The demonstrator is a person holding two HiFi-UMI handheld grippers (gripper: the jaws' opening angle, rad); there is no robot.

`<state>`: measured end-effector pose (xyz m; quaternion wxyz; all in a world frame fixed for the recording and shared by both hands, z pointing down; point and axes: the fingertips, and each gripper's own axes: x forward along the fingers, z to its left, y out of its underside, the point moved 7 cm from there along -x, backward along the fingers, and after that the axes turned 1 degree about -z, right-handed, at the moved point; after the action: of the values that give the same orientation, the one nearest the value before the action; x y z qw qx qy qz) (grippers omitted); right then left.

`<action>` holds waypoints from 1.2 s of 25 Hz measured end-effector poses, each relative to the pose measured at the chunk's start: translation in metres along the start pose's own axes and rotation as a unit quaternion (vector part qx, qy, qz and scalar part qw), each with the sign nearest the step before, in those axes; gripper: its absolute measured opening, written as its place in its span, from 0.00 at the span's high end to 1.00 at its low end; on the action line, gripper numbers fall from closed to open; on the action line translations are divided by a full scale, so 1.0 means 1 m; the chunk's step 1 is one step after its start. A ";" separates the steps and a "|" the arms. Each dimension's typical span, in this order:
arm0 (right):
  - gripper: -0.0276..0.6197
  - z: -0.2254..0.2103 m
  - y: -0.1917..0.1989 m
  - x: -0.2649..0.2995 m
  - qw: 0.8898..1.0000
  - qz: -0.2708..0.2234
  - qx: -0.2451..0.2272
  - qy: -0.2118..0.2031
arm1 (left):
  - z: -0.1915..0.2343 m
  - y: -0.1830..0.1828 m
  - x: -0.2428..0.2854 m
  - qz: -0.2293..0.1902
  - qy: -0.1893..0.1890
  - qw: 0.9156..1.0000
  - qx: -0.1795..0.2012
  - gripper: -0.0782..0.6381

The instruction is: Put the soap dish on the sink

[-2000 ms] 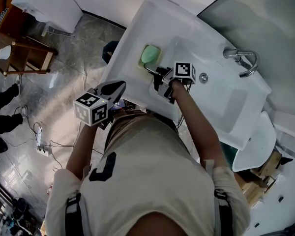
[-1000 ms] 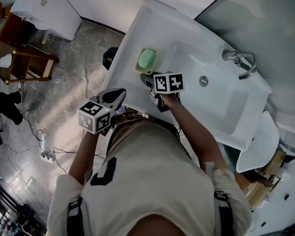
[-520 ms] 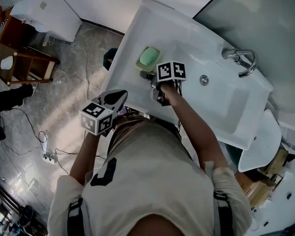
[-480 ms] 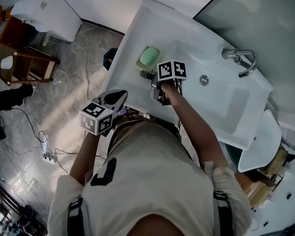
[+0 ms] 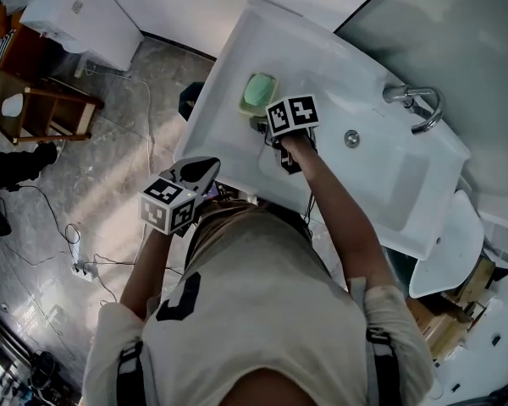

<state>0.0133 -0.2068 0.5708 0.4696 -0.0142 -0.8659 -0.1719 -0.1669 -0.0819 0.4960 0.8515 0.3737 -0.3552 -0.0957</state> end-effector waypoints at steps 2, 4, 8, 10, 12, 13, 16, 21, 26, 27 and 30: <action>0.66 0.001 -0.002 -0.003 0.999 -0.004 -0.032 0.036 | -0.001 0.000 0.001 0.000 0.001 1.000 0.000 0.86; 0.51 0.004 -0.001 -0.004 0.996 -0.013 -0.056 0.062 | -0.001 -0.001 0.001 -0.001 0.001 1.000 0.001 0.86; 0.42 0.011 0.004 -0.003 0.992 -0.020 -0.094 0.085 | -0.001 -0.001 0.001 0.001 -0.001 1.000 0.007 0.86; 0.36 0.015 0.006 -0.004 0.985 -0.015 -0.133 0.108 | 0.001 -0.001 0.000 0.002 -0.003 1.000 0.008 0.86; 0.35 0.017 0.005 -0.007 0.979 -0.019 -0.160 0.122 | 0.003 0.001 -0.002 0.003 -0.003 1.000 0.008 0.86; 0.35 0.018 0.004 -0.009 0.978 -0.023 -0.165 0.122 | 0.004 0.001 -0.002 0.004 -0.003 1.000 0.008 0.86; 0.36 0.017 0.003 -0.010 0.981 -0.033 -0.156 0.108 | 0.006 0.001 -0.001 0.004 -0.002 1.000 0.007 0.86; 0.37 0.015 0.004 -0.016 0.983 -0.049 -0.148 0.100 | 0.008 -0.005 0.000 0.001 0.001 1.000 0.011 0.86; 0.39 0.026 0.004 -0.031 0.990 -0.106 -0.092 0.031 | 0.016 -0.013 -0.004 -0.018 0.000 1.000 0.005 0.86; 0.40 0.029 0.004 -0.034 0.990 -0.119 -0.078 0.013 | 0.018 -0.015 -0.005 -0.023 -0.001 1.000 0.003 0.86; 0.45 0.035 0.004 -0.044 0.987 -0.149 -0.046 -0.030 | 0.022 -0.021 -0.008 -0.030 -0.005 0.999 0.009 0.86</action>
<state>0.0104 -0.1859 0.5180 0.4114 0.0886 -0.8631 -0.2792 -0.1858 -0.1059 0.4867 0.8430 0.3911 -0.3492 -0.1205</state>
